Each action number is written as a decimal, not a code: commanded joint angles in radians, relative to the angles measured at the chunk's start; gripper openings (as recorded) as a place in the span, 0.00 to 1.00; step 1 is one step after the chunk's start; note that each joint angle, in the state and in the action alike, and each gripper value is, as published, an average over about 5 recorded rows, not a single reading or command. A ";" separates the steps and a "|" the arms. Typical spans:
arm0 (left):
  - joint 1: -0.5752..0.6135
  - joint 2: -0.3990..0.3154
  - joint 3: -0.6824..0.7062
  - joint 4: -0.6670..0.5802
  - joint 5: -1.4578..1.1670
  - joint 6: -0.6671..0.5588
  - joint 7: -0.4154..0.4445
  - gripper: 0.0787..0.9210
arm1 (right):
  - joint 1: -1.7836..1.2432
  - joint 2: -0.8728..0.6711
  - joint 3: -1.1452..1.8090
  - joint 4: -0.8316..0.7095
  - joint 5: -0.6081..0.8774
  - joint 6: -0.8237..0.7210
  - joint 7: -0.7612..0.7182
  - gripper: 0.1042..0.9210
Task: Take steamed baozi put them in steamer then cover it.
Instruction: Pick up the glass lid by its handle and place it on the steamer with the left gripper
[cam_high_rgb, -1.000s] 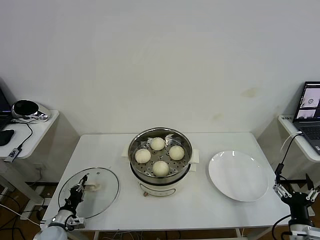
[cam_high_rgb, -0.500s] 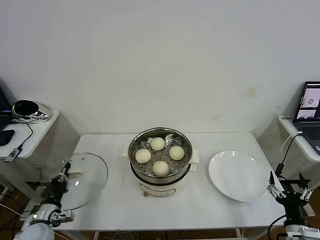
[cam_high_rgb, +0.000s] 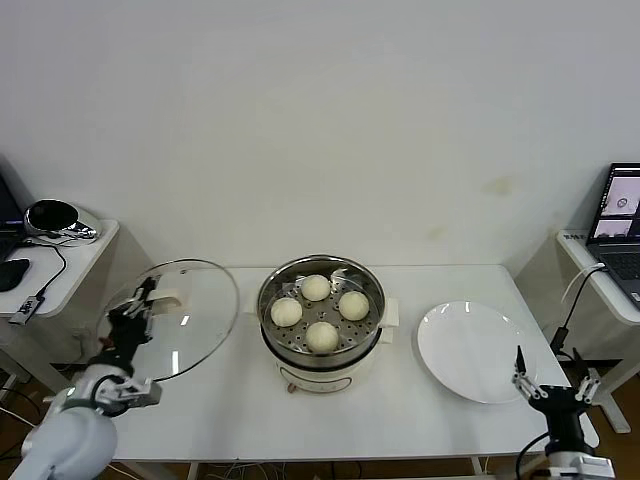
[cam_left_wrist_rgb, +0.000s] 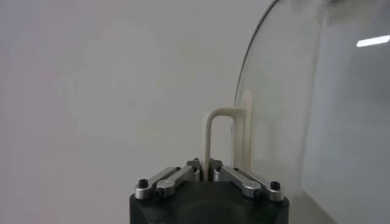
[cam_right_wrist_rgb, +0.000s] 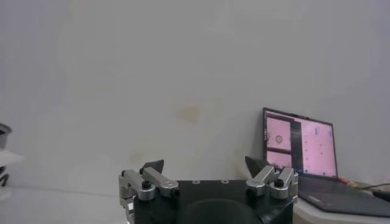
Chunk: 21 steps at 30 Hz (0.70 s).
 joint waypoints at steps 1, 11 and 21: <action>-0.401 0.058 0.459 -0.062 -0.049 0.250 0.078 0.08 | 0.001 0.028 -0.042 -0.005 -0.083 0.003 0.006 0.88; -0.622 -0.177 0.709 0.070 0.218 0.342 0.197 0.08 | 0.006 0.046 -0.048 -0.018 -0.126 0.011 0.015 0.88; -0.652 -0.348 0.773 0.197 0.447 0.337 0.281 0.08 | 0.004 0.051 -0.057 -0.022 -0.140 0.015 0.015 0.88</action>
